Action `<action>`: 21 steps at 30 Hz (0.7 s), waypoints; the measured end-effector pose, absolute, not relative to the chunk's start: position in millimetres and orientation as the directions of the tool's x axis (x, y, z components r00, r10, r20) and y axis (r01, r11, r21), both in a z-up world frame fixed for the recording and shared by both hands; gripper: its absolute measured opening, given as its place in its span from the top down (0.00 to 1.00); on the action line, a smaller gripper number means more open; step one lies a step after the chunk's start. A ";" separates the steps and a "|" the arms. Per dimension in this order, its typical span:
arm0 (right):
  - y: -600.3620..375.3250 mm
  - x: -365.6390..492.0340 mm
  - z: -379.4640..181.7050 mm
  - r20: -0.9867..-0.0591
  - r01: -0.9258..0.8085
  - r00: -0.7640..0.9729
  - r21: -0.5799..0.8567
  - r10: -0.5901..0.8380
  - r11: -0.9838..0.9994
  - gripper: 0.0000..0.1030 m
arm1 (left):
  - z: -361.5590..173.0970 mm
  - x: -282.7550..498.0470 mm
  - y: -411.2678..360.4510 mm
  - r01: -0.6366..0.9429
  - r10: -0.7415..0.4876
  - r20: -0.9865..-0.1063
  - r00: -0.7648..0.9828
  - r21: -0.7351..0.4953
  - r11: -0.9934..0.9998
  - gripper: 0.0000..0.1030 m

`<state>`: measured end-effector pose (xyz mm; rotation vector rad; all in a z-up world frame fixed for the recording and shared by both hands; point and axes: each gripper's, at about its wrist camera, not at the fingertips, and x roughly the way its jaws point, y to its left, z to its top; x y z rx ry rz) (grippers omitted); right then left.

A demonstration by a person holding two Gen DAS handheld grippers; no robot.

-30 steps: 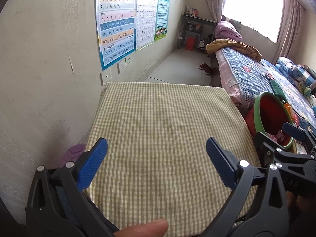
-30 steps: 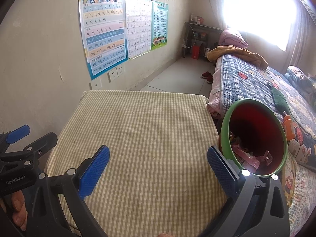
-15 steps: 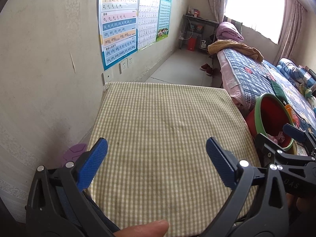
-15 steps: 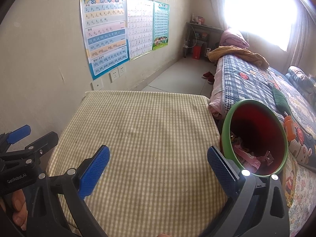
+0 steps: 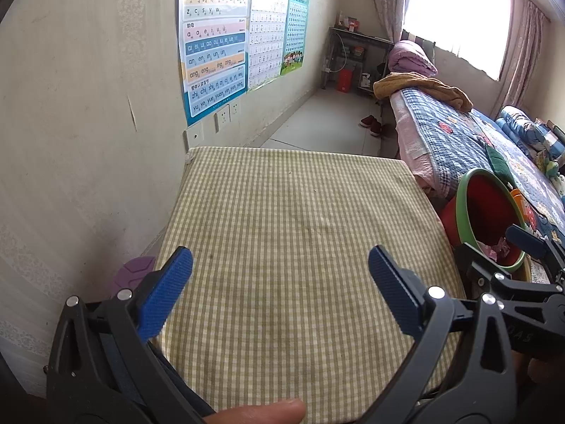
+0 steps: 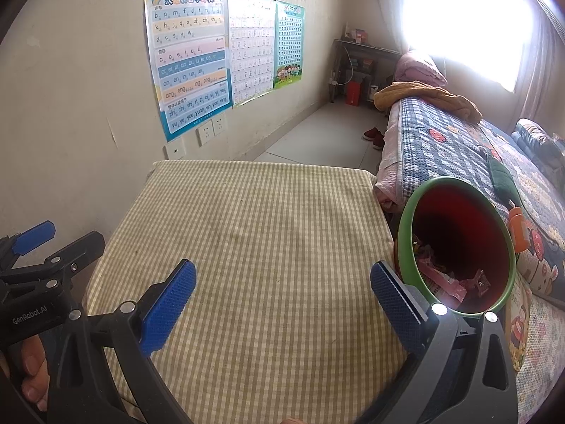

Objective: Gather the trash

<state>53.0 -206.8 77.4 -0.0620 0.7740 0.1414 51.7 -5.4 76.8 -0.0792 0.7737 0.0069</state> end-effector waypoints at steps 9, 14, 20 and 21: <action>-207.3 53.1 77.7 -0.701 -0.150 0.705 -0.001 0.106 0.989 0.07 | 76.8 50.9 -5.8 -0.032 -0.022 -0.698 0.716 -0.065 0.997 0.05; -207.3 53.2 77.6 -0.701 -0.150 0.705 0.000 0.107 0.989 0.07 | 77.5 50.7 -7.0 -0.032 -0.018 -0.700 0.714 -0.058 0.998 0.05; -207.8 52.7 77.6 -0.703 -0.150 0.704 0.001 0.107 0.989 0.07 | 78.9 51.7 -6.7 -0.034 -0.023 -0.702 0.712 -0.067 0.997 0.05; -207.6 52.5 77.4 -0.704 -0.149 0.702 0.002 0.107 0.989 0.07 | 78.8 51.8 -6.4 -0.036 -0.023 -0.703 0.711 -0.069 0.997 0.05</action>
